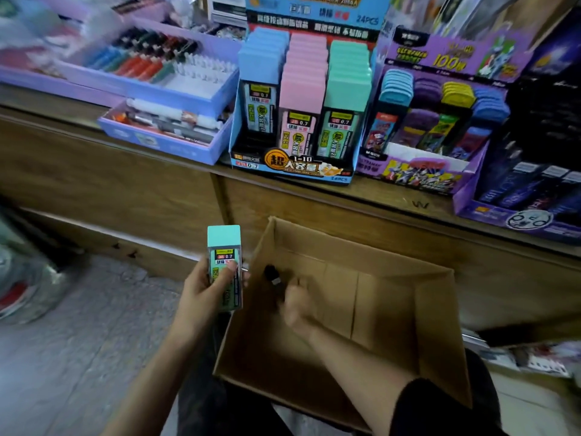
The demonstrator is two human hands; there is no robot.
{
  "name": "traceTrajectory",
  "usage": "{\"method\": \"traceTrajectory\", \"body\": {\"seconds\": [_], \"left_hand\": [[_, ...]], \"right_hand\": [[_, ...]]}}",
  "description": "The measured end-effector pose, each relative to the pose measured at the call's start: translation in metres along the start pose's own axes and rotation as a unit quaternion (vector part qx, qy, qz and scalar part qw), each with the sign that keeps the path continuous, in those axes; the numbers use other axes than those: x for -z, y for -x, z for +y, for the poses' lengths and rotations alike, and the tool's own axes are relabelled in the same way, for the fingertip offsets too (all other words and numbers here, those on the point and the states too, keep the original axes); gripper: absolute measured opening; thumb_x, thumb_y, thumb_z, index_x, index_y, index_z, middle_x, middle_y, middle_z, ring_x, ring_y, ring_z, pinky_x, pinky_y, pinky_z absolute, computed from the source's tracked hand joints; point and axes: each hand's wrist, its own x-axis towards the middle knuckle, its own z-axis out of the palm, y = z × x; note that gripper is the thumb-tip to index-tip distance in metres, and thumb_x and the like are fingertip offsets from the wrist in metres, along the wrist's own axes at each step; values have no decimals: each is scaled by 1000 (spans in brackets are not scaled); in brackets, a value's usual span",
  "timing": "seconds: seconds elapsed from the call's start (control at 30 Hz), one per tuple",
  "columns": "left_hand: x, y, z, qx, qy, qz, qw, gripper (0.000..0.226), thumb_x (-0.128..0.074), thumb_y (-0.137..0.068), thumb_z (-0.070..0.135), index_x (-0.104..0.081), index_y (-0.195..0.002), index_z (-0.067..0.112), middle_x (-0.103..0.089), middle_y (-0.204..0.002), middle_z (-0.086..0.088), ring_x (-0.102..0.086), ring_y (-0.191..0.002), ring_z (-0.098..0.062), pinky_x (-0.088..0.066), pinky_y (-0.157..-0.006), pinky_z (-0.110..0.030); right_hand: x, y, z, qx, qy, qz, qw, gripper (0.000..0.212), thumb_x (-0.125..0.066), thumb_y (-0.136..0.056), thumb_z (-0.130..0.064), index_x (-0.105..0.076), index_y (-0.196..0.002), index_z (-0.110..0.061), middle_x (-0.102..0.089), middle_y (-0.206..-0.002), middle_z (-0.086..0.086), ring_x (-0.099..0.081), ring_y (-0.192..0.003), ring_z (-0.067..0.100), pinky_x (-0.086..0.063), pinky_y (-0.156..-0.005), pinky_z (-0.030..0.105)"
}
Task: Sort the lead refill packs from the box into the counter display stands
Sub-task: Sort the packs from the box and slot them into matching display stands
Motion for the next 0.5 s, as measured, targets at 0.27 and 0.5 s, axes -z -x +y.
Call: {"method": "traceTrajectory", "body": {"seconds": [0.27,0.5], "left_hand": [[-24,-3,19,-32,-19,-47,998,22,-51,-91,23,-54,-111,16,-73,-83,-1,-70,-76,-11,-56,-65,-31],[-72,1,48,-80,-25,-103,991,28,-53,-89,28,-57,-114,16,-74,-91,-5,-70,-82,-16,-53,-75,-35]], "right_hand": [[71,25,17,37,-271,-20,962,22,-61,-86,-7,-46,-102,-12,-54,-89,3,-52,-67,15,-39,-60,25],[180,90,56,82,-389,-9,917,30,-60,-86,-3,-50,-109,-19,-63,-103,-6,-61,-94,13,-48,-80,25]]}}
